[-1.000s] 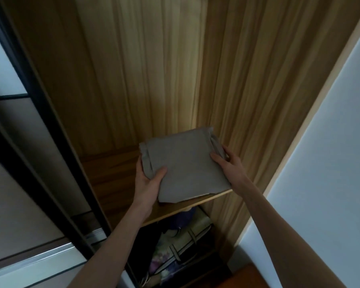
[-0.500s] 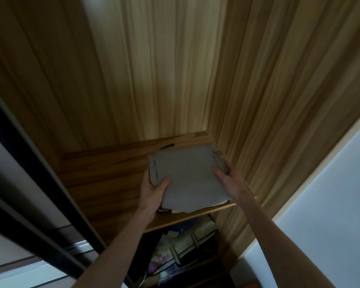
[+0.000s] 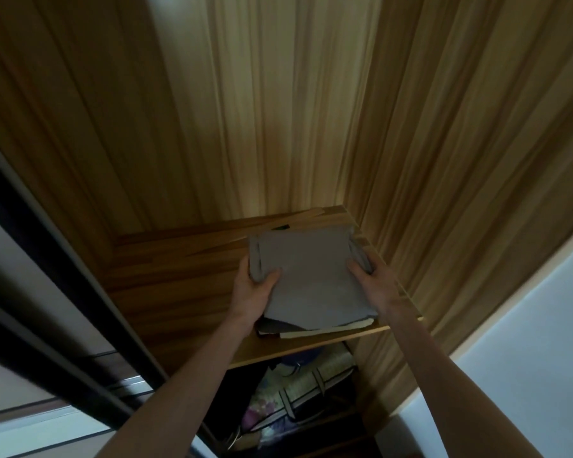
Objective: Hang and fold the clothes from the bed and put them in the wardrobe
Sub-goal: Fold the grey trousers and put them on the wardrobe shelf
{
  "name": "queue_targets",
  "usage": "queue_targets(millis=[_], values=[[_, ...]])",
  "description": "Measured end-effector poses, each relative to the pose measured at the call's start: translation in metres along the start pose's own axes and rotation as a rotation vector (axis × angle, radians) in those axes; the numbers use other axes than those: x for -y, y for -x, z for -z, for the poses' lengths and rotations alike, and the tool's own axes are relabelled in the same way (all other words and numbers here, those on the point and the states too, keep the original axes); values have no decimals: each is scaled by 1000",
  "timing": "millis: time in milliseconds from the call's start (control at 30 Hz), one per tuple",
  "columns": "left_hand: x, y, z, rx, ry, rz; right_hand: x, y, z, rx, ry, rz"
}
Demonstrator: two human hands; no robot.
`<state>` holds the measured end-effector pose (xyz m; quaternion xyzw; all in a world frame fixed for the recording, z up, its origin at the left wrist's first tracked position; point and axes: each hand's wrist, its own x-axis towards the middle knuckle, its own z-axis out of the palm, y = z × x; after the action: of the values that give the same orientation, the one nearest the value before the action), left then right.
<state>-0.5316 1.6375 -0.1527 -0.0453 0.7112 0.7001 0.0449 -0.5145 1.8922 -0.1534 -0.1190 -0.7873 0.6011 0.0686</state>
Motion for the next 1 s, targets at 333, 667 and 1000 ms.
queue_targets(millis=[333,667,1000], values=[[-11,6,-6,-208,-900,-419,0,0,-16,-288,536,349],[27,-22,-15,29,-1223,-411,-30,-15,-27,49,812,313],[21,-14,-2,69,-1115,-445,-26,-9,-23,73,692,294]])
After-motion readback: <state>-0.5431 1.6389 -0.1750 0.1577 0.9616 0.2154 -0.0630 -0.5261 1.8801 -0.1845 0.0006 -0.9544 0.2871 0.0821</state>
